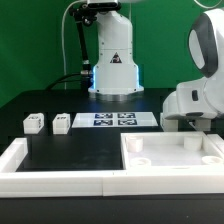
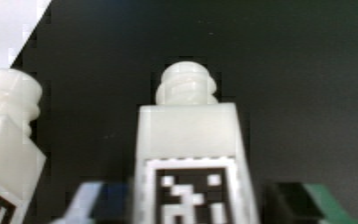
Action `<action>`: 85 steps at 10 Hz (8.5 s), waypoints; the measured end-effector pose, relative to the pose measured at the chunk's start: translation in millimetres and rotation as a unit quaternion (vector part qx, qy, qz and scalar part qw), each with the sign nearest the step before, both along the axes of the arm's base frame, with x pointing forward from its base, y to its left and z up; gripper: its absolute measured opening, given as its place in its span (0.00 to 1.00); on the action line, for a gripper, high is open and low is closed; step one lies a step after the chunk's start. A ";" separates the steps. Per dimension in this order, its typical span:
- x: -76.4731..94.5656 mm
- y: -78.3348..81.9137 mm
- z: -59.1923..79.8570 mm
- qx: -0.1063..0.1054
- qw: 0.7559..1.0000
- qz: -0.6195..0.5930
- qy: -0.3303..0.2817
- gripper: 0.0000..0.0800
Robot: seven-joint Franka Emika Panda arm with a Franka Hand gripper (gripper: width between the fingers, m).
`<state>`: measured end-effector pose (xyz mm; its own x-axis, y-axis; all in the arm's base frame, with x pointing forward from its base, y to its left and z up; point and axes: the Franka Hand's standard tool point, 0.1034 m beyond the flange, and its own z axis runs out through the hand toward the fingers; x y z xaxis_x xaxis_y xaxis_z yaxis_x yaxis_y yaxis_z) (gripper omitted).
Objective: Assemble square table
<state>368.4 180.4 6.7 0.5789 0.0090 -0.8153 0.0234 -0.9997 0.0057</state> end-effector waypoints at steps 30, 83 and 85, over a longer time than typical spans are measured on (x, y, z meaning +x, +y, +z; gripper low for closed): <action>116.4 -23.0 111.8 0.060 0.857 -0.040 -0.510 0.36; 237.7 -63.9 75.0 0.098 0.783 0.059 -0.611 0.81; 242.3 -63.8 76.4 0.106 0.829 0.057 -0.546 0.81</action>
Offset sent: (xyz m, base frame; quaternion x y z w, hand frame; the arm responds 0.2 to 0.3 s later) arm 0.0000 0.0000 0.0000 0.0000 0.0000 0.0000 1.0000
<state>610.7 116.7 83.1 0.9565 0.1899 0.2214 0.2139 -0.9727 -0.0897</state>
